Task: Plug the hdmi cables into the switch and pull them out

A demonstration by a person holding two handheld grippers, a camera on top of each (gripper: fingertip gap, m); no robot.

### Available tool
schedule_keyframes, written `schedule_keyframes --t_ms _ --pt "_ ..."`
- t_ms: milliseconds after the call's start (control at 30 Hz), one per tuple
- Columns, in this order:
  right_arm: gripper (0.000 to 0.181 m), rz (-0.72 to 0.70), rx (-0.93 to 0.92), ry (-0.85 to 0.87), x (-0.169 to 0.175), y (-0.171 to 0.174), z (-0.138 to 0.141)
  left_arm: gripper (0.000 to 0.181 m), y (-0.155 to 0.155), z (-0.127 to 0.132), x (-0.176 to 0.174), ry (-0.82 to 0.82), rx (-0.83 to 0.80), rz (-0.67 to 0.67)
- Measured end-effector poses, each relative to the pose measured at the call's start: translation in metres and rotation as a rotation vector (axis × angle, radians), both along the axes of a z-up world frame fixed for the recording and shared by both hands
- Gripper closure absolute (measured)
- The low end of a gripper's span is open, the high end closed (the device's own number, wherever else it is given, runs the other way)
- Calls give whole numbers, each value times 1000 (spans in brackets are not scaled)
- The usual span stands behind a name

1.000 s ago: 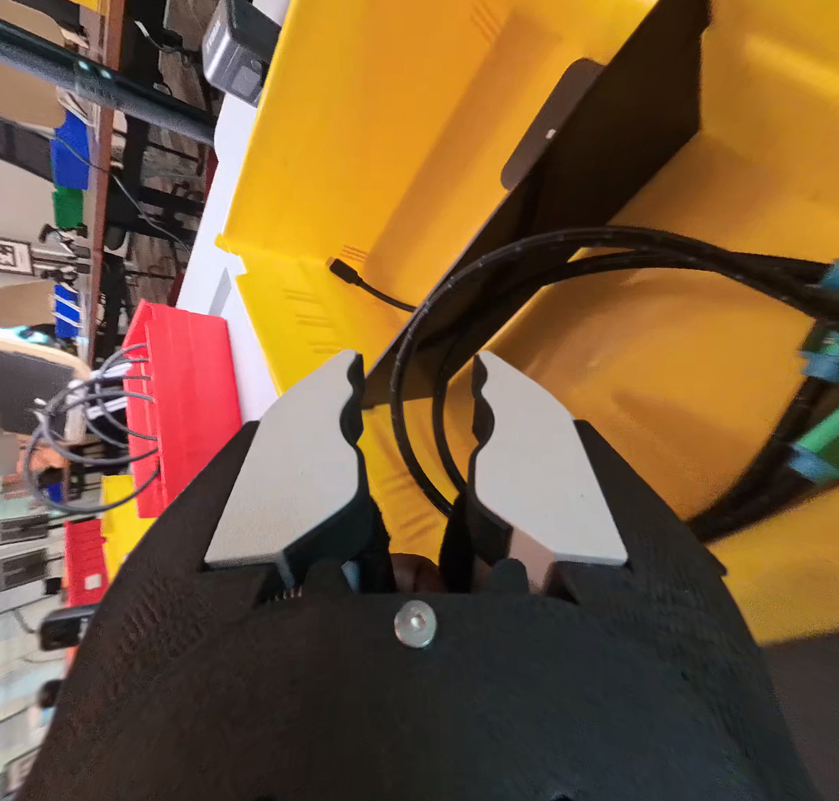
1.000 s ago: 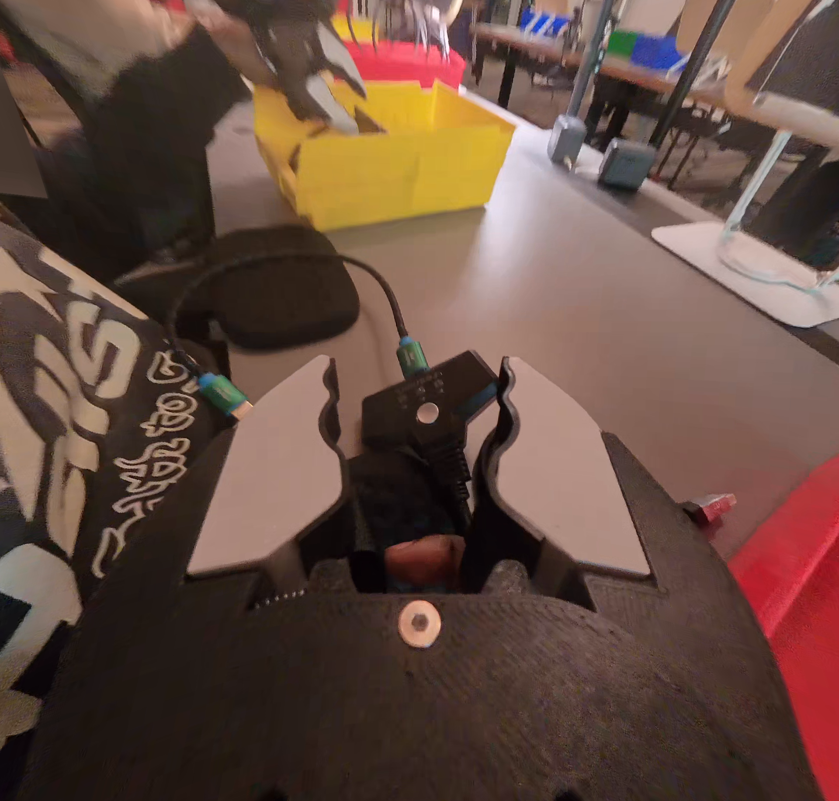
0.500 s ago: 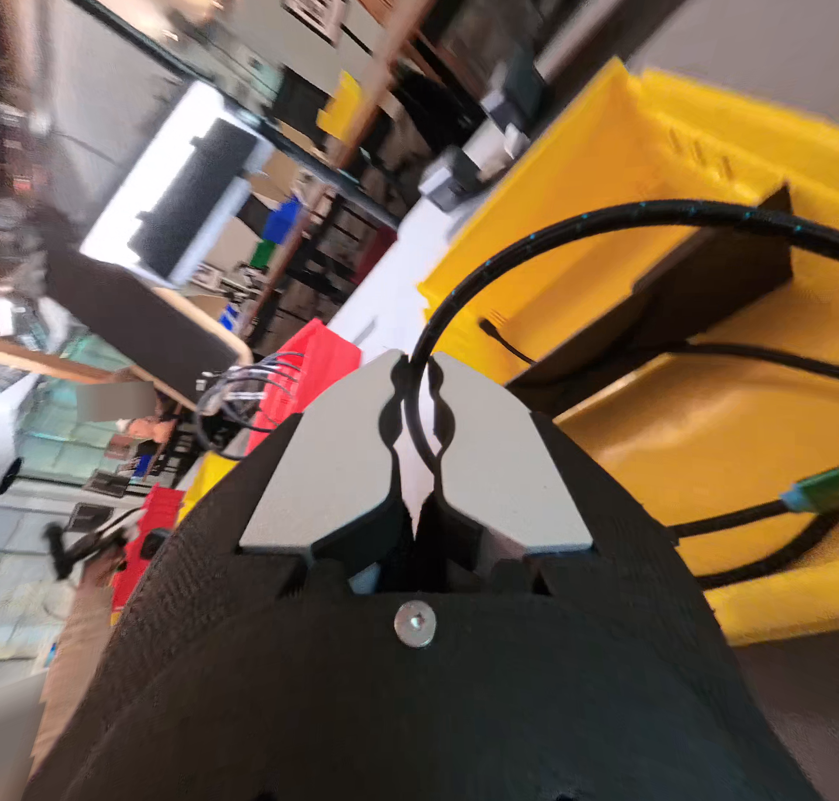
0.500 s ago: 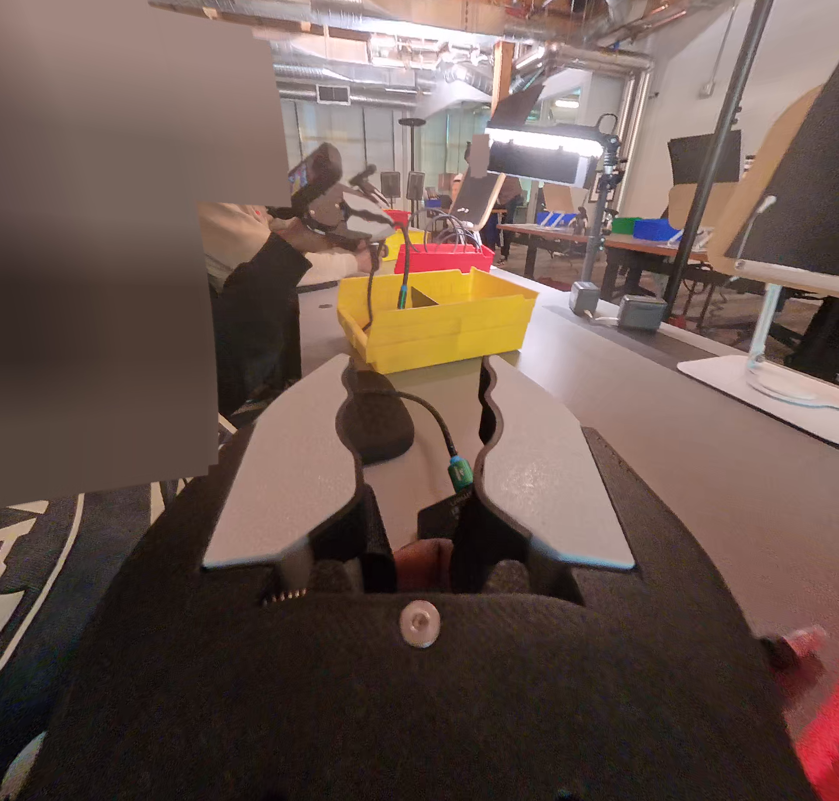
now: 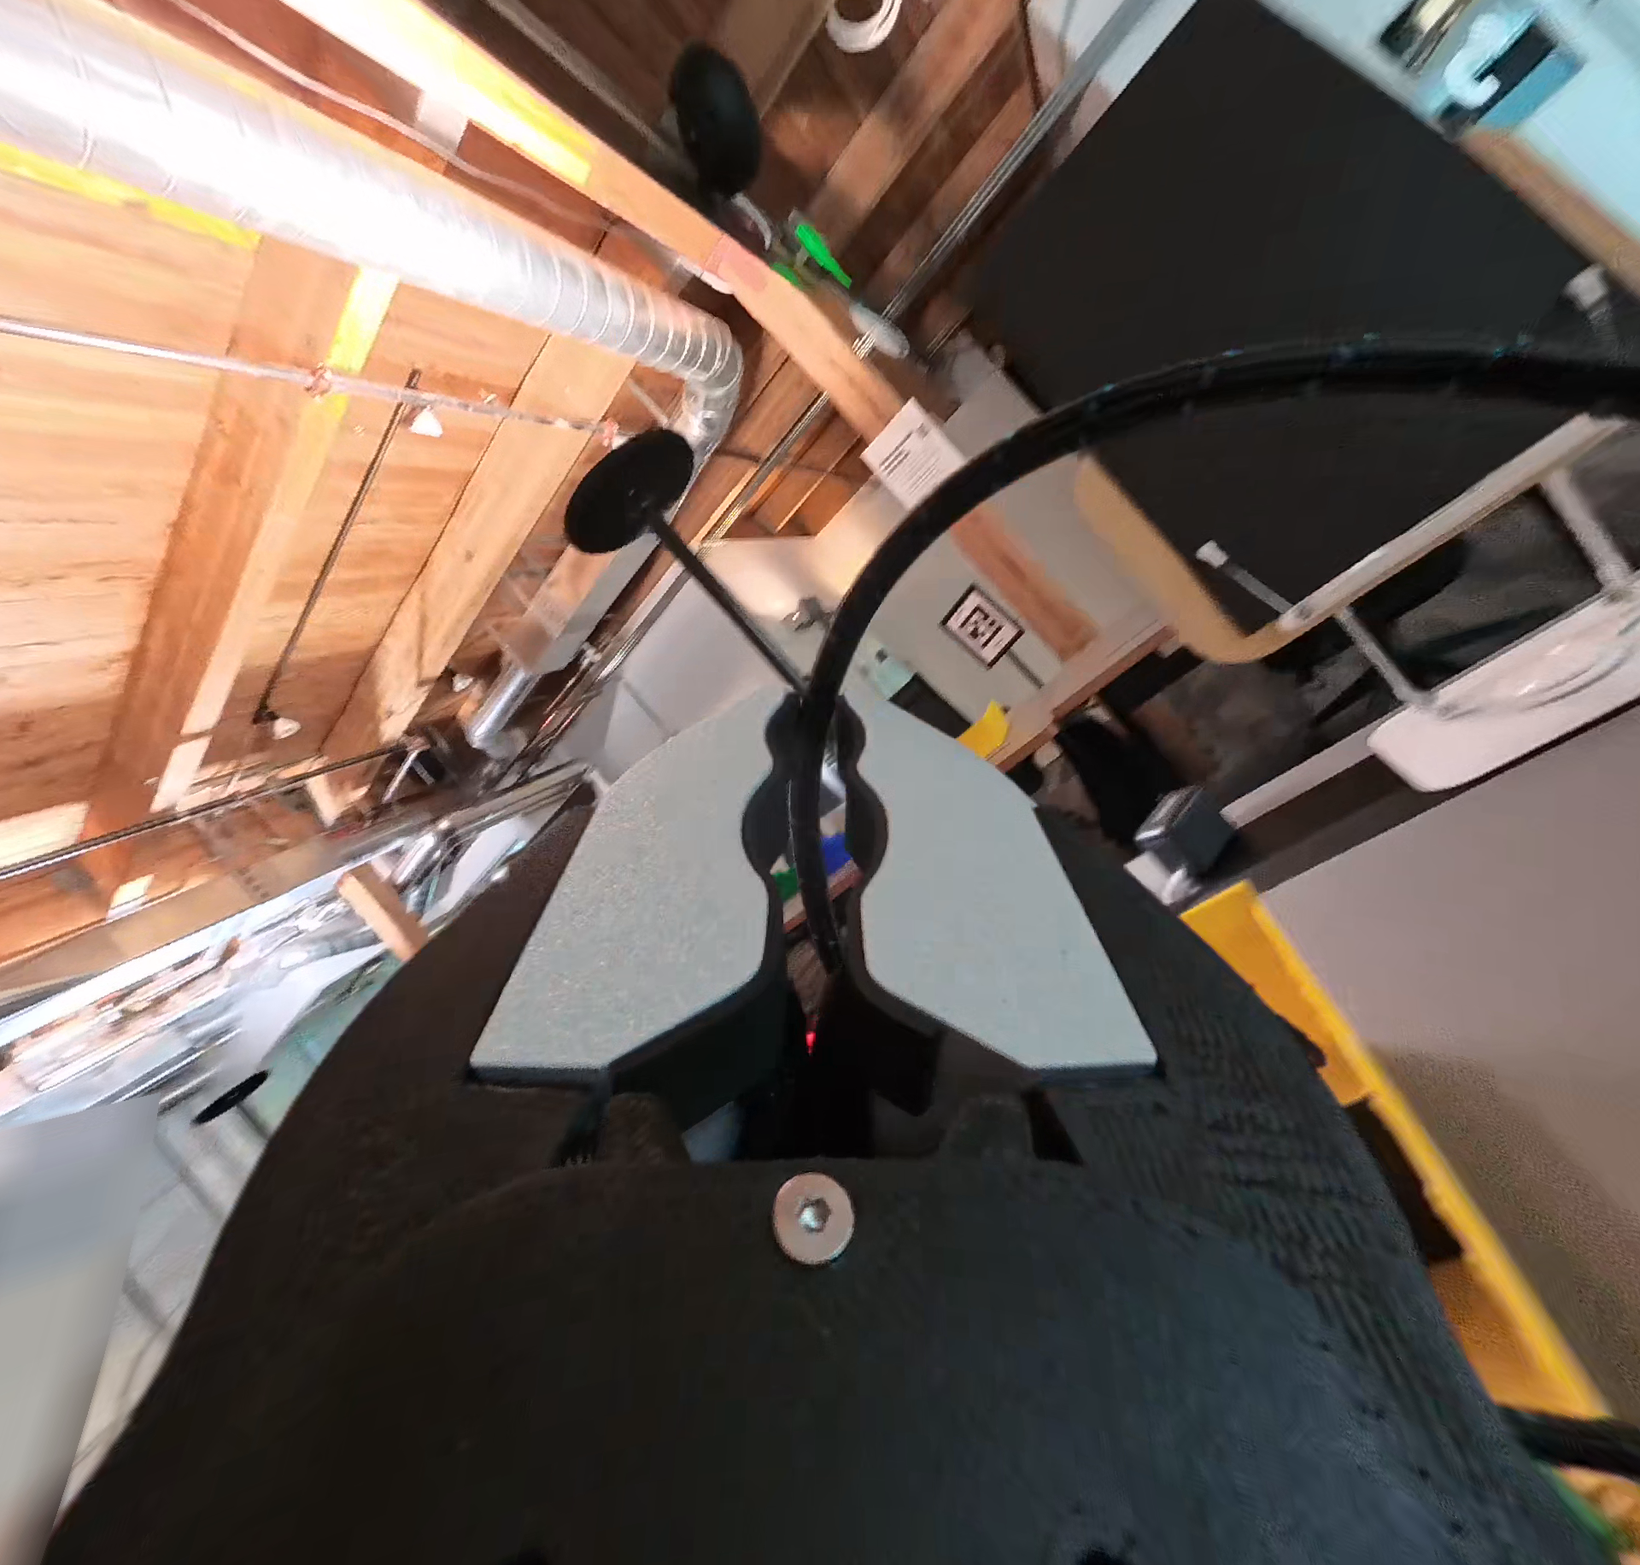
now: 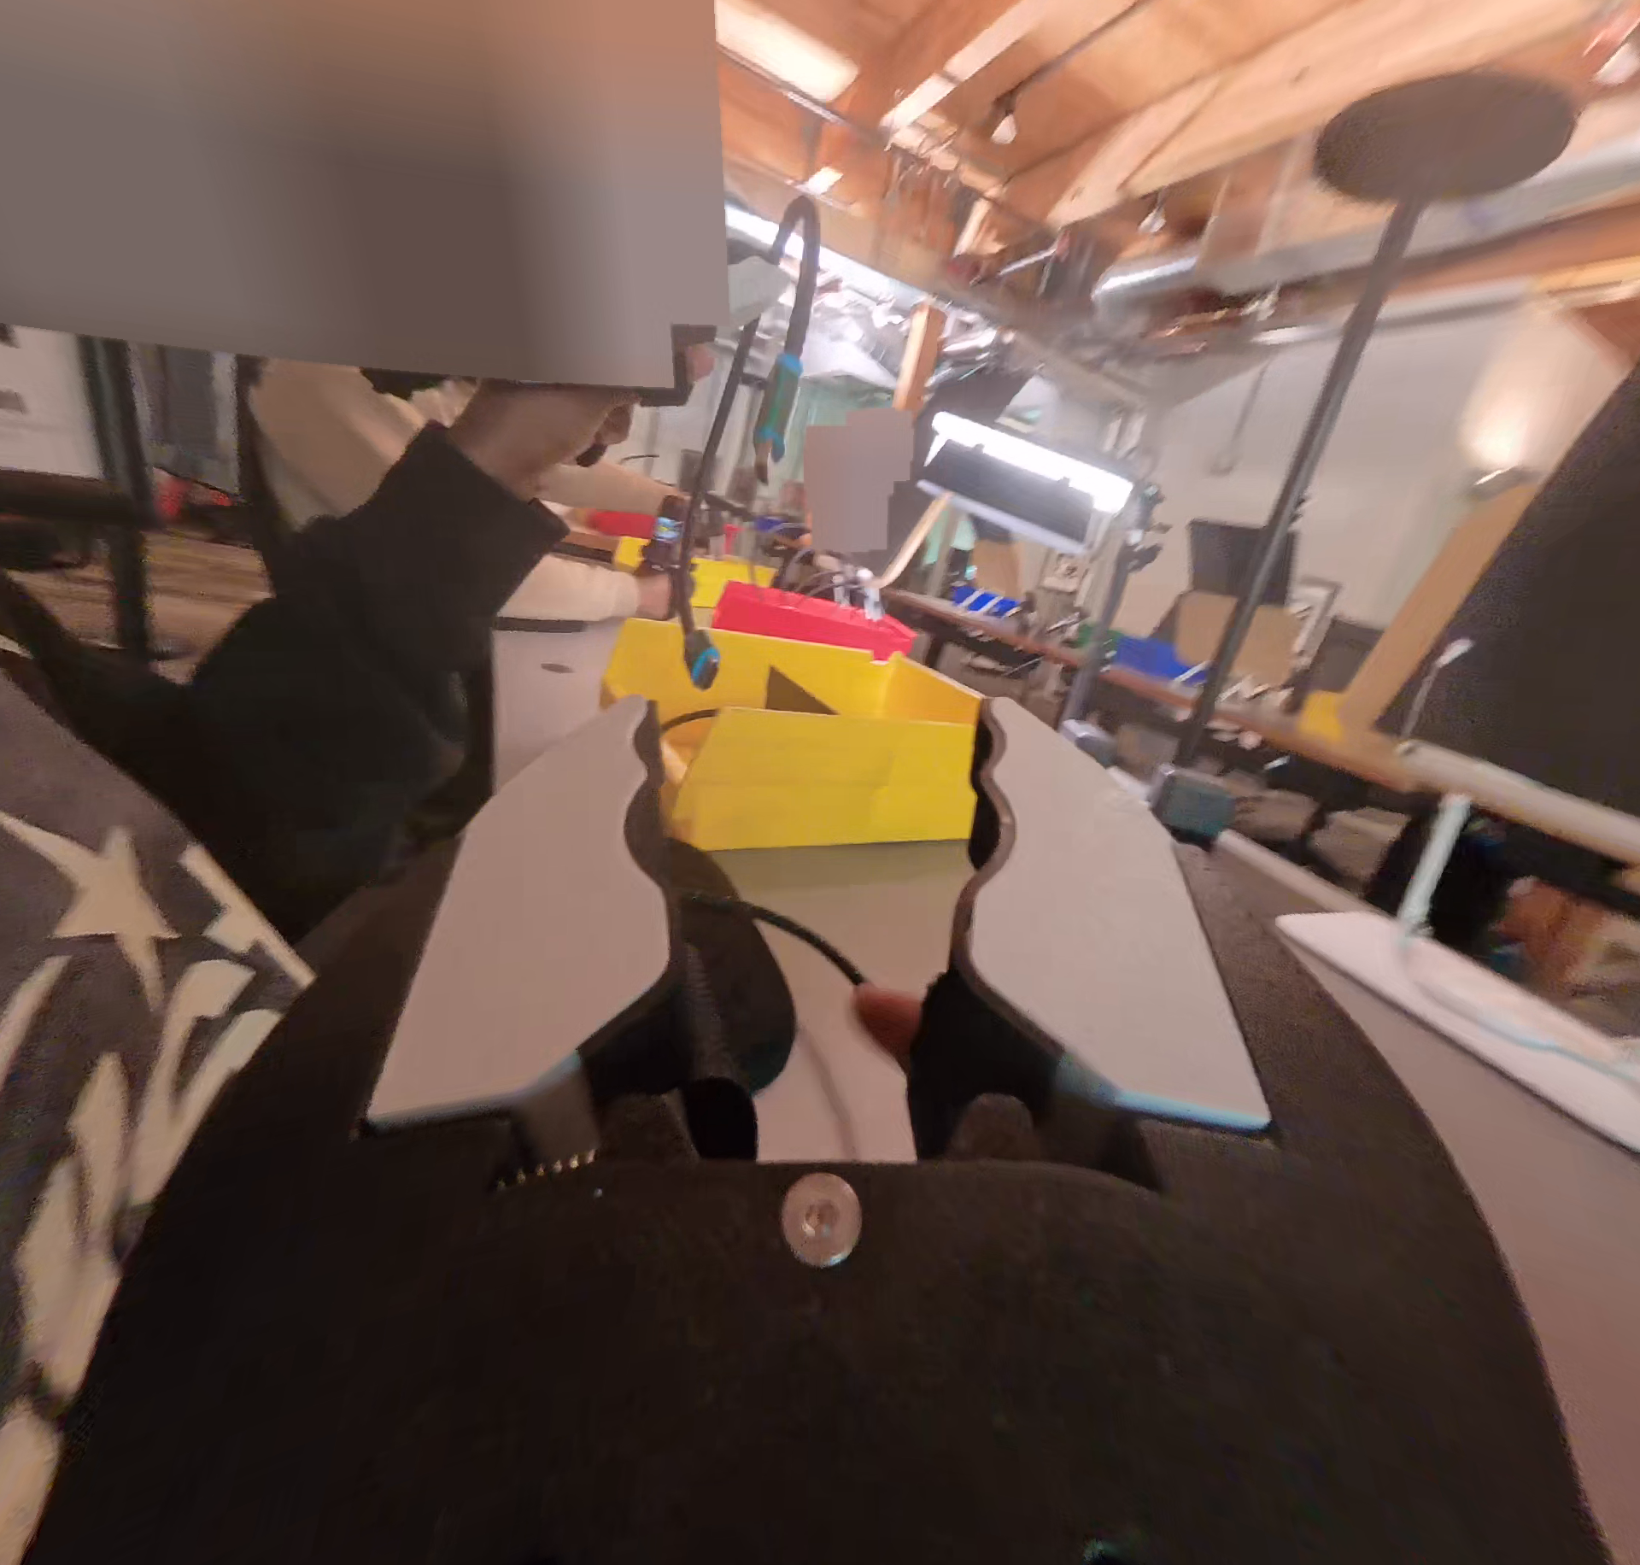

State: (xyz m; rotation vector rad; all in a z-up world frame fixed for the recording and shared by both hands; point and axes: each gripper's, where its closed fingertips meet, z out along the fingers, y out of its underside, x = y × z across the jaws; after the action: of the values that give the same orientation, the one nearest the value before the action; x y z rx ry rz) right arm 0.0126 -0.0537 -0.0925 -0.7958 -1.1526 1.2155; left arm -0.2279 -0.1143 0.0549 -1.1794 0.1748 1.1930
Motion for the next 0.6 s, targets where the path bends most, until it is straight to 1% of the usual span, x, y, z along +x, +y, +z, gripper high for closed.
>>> schedule_keyframes --t_ms 67,133,200,267,367,433,500,600 --pt "94 -62 138 5 -9 -9 -7 175 14 -4 23 -5 14 -51" --pt "89 -146 265 -30 -15 -11 -15 176 29 -11 45 -24 14 -123" --pt "89 -174 301 5 -14 -15 -13 175 44 -18 67 -28 -17 -195" --pt "94 -204 262 70 -11 -13 -6 175 53 -21 84 -21 -25 -233" --pt "108 -258 198 195 1 -4 8 174 64 -26 110 -13 -30 -305" --pt "114 -285 224 247 8 -3 14 174 72 -33 123 -14 -47 -350" --pt "121 -328 263 248 11 2 15 174 80 -39 136 -23 -69 -403" --pt "133 -337 260 227 14 10 12 175 84 -43 149 -31 -77 -458"
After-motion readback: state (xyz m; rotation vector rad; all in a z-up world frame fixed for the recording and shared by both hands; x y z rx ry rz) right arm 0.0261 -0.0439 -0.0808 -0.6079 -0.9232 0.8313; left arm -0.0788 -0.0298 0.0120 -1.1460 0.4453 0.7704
